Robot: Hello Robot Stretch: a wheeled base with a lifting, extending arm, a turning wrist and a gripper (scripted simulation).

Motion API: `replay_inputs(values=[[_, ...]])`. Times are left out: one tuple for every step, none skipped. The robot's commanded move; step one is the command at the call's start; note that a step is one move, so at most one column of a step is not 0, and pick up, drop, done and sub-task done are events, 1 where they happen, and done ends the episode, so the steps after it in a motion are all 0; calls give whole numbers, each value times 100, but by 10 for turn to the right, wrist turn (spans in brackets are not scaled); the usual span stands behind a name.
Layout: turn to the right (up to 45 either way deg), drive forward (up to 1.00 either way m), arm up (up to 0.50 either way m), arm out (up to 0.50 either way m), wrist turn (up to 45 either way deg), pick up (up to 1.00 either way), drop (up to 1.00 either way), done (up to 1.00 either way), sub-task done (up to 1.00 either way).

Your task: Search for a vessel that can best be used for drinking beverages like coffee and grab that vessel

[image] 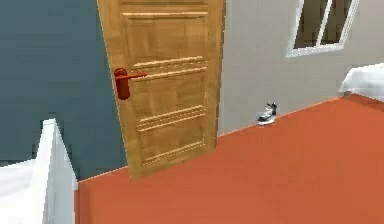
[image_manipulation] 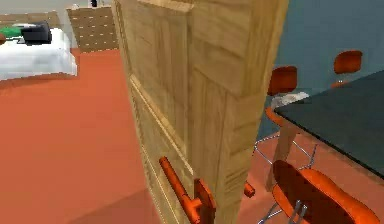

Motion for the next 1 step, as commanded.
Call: replay_inputs(values=[[450, 0, 0, 0, 0, 0, 0, 0, 0]])
